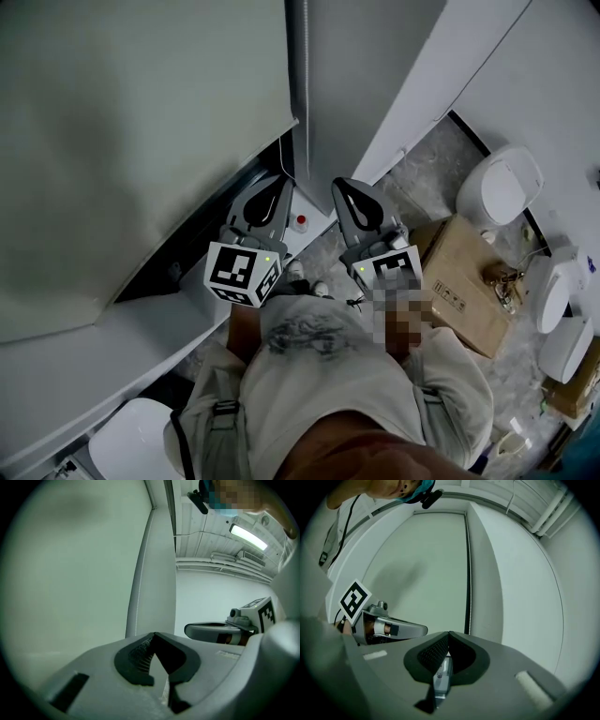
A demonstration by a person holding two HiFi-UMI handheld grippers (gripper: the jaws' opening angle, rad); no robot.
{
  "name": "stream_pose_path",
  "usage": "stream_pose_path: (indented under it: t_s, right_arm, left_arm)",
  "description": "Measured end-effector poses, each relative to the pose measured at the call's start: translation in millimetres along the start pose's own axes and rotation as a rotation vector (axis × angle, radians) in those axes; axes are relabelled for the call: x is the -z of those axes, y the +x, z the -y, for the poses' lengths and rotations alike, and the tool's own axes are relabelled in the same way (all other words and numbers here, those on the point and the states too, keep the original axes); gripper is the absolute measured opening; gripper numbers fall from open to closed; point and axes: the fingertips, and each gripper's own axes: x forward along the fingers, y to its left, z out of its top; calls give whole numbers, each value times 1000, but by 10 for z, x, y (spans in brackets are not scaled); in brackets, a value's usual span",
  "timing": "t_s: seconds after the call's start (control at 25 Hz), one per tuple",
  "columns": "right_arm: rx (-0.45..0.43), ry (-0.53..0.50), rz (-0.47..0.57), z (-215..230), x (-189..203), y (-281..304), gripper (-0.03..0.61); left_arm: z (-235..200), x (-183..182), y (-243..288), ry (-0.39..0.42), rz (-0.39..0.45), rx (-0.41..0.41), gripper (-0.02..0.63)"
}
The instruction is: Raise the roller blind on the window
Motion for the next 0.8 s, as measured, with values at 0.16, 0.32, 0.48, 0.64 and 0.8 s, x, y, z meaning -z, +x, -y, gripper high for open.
stream_pose_path:
  t_s: [0.16, 0.32, 0.48, 0.64, 0.8]
  right_arm:
    - [22, 0, -5, 102, -17, 189, 9]
    - [48, -2, -20, 179, -31, 335, 9]
    - [80, 0, -29, 272, -42, 440, 9]
    - [116, 12, -29, 367, -9, 534, 9]
    - [143, 11, -35, 422, 16, 616, 11]
  left_arm:
    - [-139, -64, 186, 7, -6, 24, 5]
    - [-266, -135, 345, 12, -7, 48, 5]
    - [-343, -192, 499, 21, -9, 78, 6]
    - [-414, -168, 656, 35, -22, 106, 6]
    - [-464, -170, 795, 43, -32, 133, 12]
